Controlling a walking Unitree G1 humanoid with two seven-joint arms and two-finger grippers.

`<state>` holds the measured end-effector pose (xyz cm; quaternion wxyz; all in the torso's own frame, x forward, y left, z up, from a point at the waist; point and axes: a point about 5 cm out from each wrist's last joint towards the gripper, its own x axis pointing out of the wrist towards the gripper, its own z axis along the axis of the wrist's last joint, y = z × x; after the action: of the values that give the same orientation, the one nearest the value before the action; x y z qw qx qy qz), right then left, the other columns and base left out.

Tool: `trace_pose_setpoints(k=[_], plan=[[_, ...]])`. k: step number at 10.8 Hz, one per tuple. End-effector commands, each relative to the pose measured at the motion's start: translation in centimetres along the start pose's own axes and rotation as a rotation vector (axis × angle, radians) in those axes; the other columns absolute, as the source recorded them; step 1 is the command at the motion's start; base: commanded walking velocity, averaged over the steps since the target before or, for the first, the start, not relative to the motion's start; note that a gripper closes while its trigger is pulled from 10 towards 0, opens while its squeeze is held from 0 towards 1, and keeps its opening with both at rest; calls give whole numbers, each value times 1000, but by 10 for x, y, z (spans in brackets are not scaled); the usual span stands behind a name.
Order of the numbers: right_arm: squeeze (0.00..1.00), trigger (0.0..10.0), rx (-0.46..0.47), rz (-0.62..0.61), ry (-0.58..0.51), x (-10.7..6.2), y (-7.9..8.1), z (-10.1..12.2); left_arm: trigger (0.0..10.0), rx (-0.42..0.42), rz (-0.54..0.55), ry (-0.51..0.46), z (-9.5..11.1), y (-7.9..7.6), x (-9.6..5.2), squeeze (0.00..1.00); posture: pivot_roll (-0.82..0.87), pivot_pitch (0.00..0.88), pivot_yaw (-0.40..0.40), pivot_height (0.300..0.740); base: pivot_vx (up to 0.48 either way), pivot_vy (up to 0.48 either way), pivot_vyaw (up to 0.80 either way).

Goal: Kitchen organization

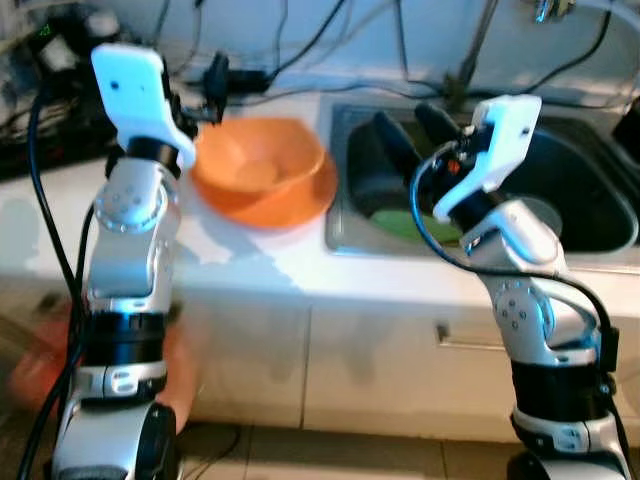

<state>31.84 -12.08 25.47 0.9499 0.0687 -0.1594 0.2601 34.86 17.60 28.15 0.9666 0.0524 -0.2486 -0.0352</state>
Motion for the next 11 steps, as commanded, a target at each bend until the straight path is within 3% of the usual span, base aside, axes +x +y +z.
trace_pose_setpoints(k=[1,5,7,8,10,11], plan=[[0,10000,-18,-28,-6,-3,-8,3,10000,-18,-24,-15,3,-8,2,0,111,72,-5,740,0,0,0],[0,10000,-24,-16,11,-3,-7,2,10000,35,-68,2,2,-10,2,0,112,73,-9,740,0,0,0],[0,10000,-26,-12,20,-5,-9,2,10000,47,-169,51,-2,-10,5,0,111,73,-8,740,0,0,0],[0,10000,-30,37,48,-7,-8,3,10000,55,-280,97,-6,-9,4,0,109,72,-7,740,0,0,0],[0,10000,-71,143,201,-14,-2,-11,10000,80,-390,149,-10,-9,3,0,109,71,-7,740,0,0,0],[0,10000,-66,140,244,-16,-2,-18,10000,98,-449,165,-11,-12,3,0,108,70,-7,740,0,0,0]])
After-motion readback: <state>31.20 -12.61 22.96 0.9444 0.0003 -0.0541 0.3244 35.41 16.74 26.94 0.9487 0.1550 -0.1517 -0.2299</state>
